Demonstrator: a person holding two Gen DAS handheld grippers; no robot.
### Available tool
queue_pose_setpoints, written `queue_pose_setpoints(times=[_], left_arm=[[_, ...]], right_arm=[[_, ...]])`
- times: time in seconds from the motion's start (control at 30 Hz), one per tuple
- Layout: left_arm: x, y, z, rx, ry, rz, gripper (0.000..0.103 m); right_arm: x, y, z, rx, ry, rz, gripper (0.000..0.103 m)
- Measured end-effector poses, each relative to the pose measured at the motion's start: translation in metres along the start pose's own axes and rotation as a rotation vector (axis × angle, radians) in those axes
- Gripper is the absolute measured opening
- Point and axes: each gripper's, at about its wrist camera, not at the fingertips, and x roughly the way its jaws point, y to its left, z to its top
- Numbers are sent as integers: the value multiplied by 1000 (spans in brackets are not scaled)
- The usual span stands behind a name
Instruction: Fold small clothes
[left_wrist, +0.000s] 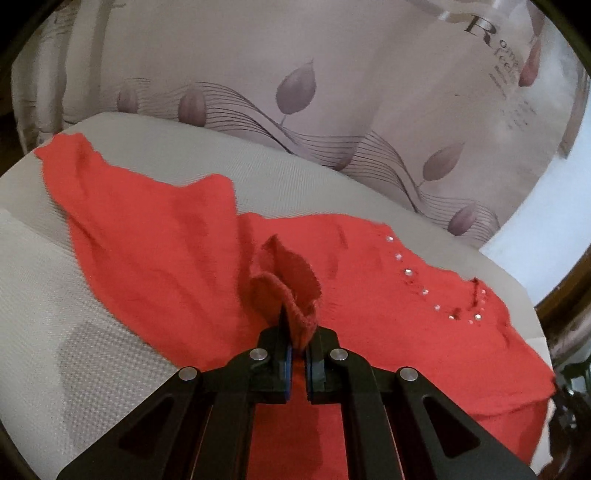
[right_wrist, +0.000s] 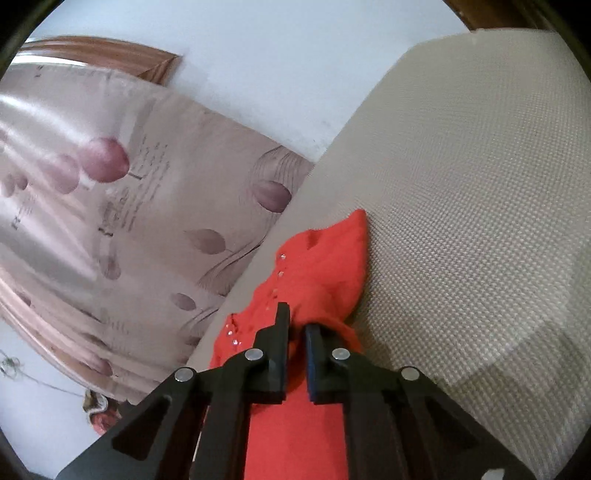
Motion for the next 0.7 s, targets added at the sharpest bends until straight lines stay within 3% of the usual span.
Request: queue_pose_setpoints(times=[0.07,0.1,0.17,0.33,0.37,0.4,0.47,0.63,0.7], left_arm=[[-4,3,0,-6,-9,31,5],[-4,6,0,-16,-11,41,5],[-2,8,1,-20,-4,49,5],[0,7,0,-14,13,39,5],[1,7,1,-12,17,41,5],[1,6,0,-12,18,36,5],[0,7,0,-17,20,26,5],[0,12,0,-44,24,8,5],[1,12,0,-41,23,9,5]], right_arm=[[3,8,-6,-58,75,25,8],[11,4,-10,-50,173,38,8],[11,-9,-15,-6,245,49,10],[-28,-17,16,-27,170,32,13],[-30,-15,27,-50,156,7,18],[-25,-11,39,-88,162,-23,29],[-4,-8,58,-136,167,-77,41],[74,-17,71,-163,326,-134,44],[95,-18,66,-175,350,-111,43]])
